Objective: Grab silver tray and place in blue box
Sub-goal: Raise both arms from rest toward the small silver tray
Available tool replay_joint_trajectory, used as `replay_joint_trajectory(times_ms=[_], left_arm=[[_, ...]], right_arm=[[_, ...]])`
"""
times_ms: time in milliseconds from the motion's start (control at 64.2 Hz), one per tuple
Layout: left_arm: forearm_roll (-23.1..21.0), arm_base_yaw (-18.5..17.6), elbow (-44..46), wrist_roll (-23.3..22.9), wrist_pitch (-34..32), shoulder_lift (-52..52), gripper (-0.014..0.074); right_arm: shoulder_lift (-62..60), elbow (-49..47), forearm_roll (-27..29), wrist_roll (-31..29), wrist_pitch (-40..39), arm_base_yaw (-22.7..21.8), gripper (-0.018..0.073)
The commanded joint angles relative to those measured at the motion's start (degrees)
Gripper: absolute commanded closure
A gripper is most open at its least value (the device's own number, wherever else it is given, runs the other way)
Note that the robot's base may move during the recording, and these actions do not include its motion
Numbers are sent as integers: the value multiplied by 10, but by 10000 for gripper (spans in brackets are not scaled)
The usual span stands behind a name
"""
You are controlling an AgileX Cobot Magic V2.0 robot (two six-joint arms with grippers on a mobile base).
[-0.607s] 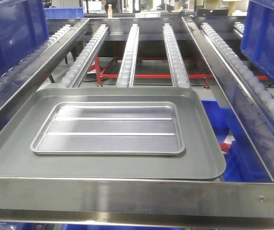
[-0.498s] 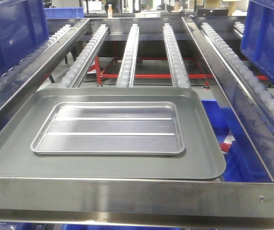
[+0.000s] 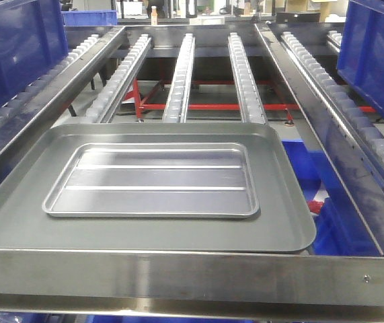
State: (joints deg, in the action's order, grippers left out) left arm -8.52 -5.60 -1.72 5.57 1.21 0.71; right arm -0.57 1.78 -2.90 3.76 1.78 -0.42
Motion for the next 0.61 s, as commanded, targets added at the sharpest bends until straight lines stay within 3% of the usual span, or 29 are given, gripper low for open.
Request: replay_joint_trajectory(times_ms=[0,93,280,405,483,592], left_arm=[[-5,-3,2,-2,-46,11,694],[-16,-3,2,-2,-46,11,694],[-21,-5,6,-2,-99,7,694],[-21,-5,33,-2,-97,7,694],[-8,-5,74,-2,-71,6,694],[53,-6,165,-2,15,-20,694]], right_arm=[[-12,1,-3,-5,-49,-2,504],[-12,1,-3,-5,-59,-2,504],[-12,1,-2,-4,-201,-2,504],[-12,0,-2,-5,-260,-2,504],[-12,-21,-2,-5,-239,-2,504],[0,-91,-2,-15,-138,-2,504]])
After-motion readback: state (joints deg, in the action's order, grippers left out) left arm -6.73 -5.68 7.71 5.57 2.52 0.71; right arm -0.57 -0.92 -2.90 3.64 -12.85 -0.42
